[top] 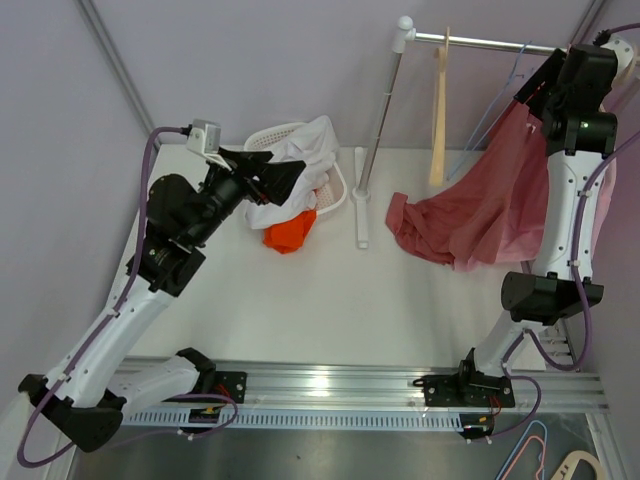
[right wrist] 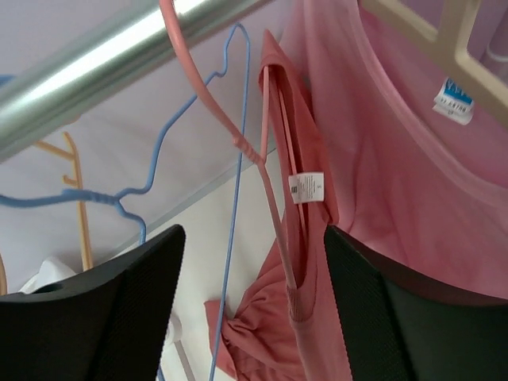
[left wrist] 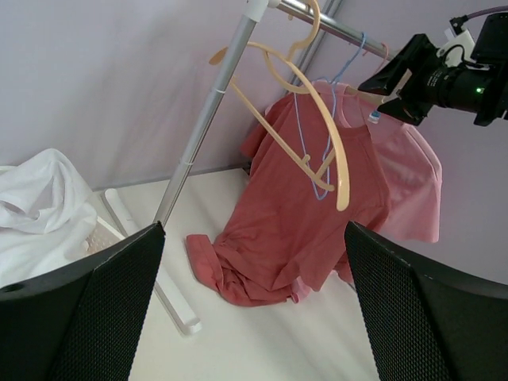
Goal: Remove the t-shirt from the hanger
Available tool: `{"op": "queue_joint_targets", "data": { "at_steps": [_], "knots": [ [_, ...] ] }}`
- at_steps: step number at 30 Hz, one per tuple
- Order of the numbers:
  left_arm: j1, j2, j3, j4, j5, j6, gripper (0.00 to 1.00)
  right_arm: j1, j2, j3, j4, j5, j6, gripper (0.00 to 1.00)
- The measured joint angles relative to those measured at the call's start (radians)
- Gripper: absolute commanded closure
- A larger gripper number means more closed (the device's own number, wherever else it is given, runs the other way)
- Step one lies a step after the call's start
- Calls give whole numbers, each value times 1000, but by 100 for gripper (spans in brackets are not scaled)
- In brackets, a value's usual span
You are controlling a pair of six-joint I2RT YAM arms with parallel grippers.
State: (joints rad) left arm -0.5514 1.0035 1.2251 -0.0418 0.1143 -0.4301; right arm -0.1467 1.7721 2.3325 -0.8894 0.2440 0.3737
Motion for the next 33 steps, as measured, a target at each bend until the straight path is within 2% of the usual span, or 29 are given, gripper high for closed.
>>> {"op": "queue_joint_targets", "data": {
  "at_steps": [2,5,12,15,19,23,33],
  "knots": [
    [0,-2,-31,50,-12,-8,1,-3,23,40,-3,11,-8,37],
    [0,-4,-70,112,-32,-16,1,-5,40,67,-3,39,-13,42],
    [0,-12,-119,197,-59,-11,1,-5,84,75,-3,83,-20,42],
    [0,-27,-134,215,-63,-4,1,-5,106,75,2,90,-28,50],
    [0,-40,-138,237,-62,6,1,-2,127,74,23,105,-46,95],
    [0,-41,-138,243,-63,13,0,8,135,75,55,133,-61,100],
    [0,-41,-138,243,-63,19,1,77,138,74,71,188,-106,100]
  ]
}}
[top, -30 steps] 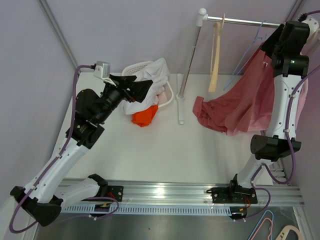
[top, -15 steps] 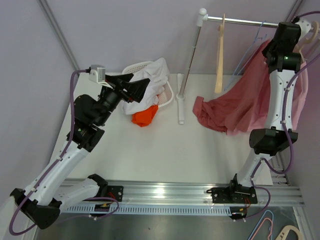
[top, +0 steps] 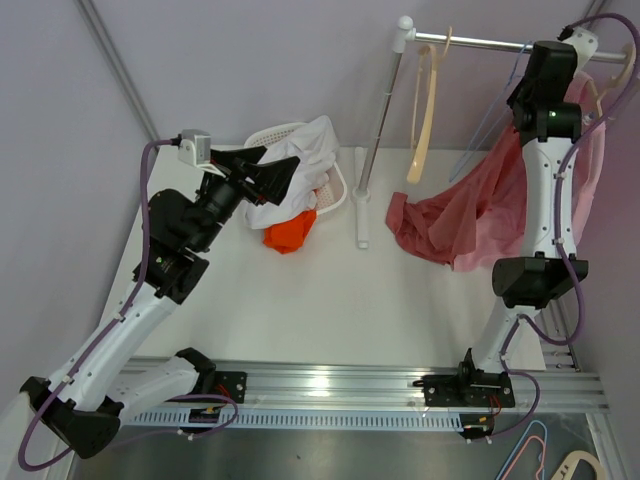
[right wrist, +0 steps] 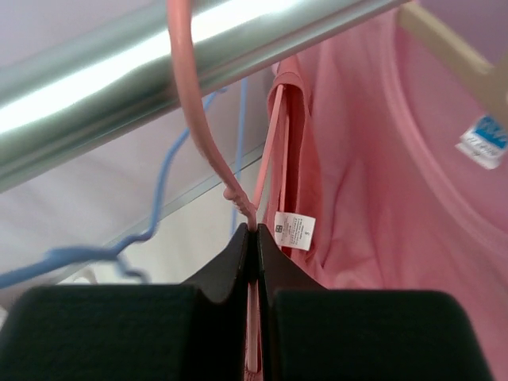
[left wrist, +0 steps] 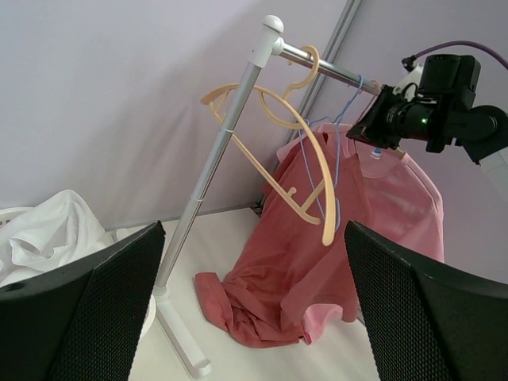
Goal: Remove the t-shirt from the hanger
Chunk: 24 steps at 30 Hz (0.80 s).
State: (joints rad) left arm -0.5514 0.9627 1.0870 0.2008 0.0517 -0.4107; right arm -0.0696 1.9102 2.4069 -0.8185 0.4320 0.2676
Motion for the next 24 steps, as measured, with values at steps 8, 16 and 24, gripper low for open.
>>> {"op": "queue_joint_targets", "data": {
  "at_steps": [8,16,24],
  "knots": [
    [0,56,63,-48,74,-5,0,118,-43,-14,5,46,-53,100],
    [0,51,65,-57,175,-3,1,133,-293,-204,50,63,-63,100],
    [0,14,65,-54,203,-35,1,137,-491,-405,73,49,-30,100]
  ]
}}
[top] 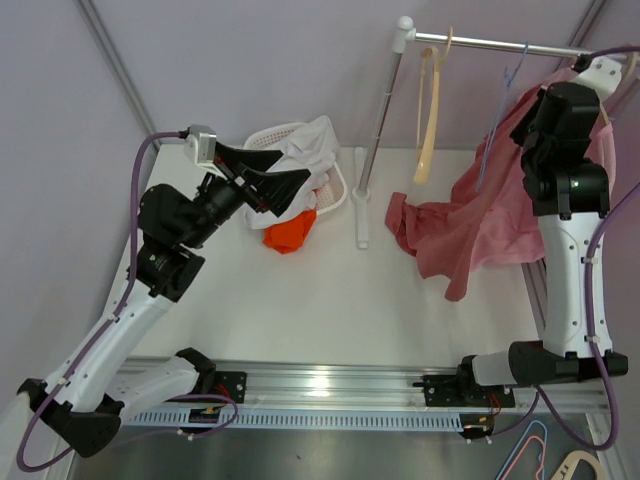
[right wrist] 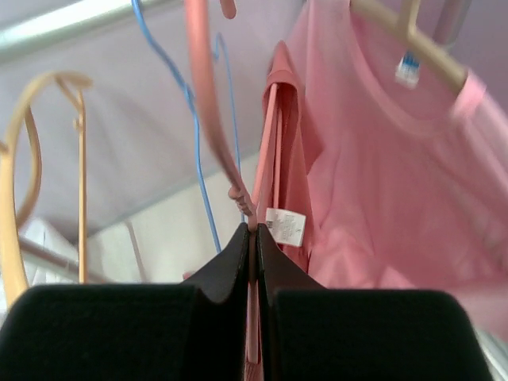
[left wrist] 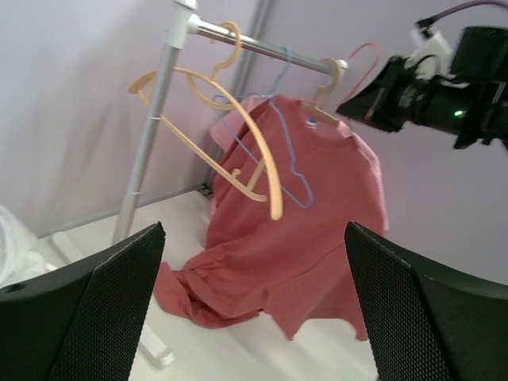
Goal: Remove the t-shirt from the hanger
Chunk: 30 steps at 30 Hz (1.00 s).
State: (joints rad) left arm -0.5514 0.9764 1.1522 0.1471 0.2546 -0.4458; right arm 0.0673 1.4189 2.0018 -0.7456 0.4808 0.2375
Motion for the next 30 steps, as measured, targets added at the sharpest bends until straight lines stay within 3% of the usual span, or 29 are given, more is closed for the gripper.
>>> {"op": "queue_joint_targets", "data": {
  "at_steps": [5,11,18,23,30],
  "knots": [
    [-49,-11,0,10,98,14,7,29,-136,-200,-21,-32,49,100],
    [-451,-16,-22,3,60,239,0,50,-263,-282,-53,-79,103,100],
    [-659,145,-42,68,-50,430,1,56,-294,-218,-100,-140,147,100],
    [-745,367,-65,104,-158,532,1,60,-293,-177,-137,-199,165,100],
    [-749,594,26,109,-288,596,0,65,-291,-131,-172,-266,179,100]
  ]
}}
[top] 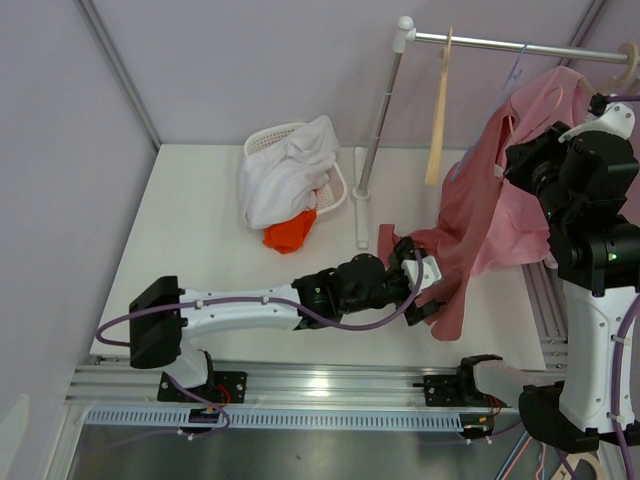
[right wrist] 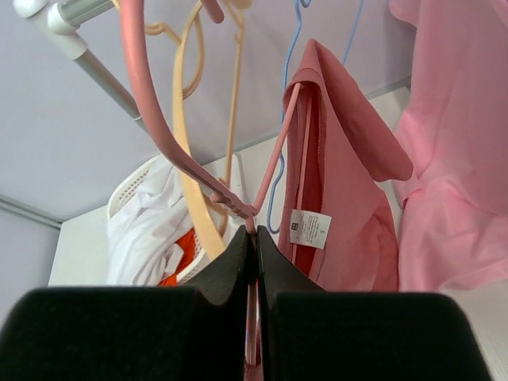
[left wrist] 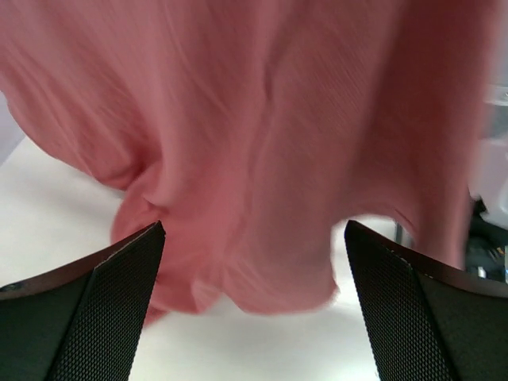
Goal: Remove the t-shirt from the hanger
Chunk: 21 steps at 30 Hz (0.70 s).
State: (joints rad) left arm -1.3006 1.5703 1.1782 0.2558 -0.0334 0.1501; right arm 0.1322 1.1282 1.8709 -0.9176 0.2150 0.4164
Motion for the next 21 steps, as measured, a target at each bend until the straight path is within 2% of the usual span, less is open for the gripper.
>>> {"op": "queue_joint_targets", "data": {
  "at_steps": [6,7,8,9,11,16,21],
  "knots": [
    [0,79,132,40,-39,10,1,4,5,4,-6,-43,14,100],
    [0,79,137,51,-39,9,5,4,7,4,-6,-48,16,100],
    [0,79,140,60,-38,9,20,4,8,4,-7,-50,17,100],
    [0,79,147,65,-31,8,58,4,9,4,-7,-53,19,100],
    [0,80,165,60,-9,4,98,4,9,4,-6,-55,20,100],
    [0,78,188,59,98,-21,99,5,13,10,-7,-49,19,100],
    [-44,6,40,121,152,-64,99,5,47,45,-18,-28,10,100]
  ]
}}
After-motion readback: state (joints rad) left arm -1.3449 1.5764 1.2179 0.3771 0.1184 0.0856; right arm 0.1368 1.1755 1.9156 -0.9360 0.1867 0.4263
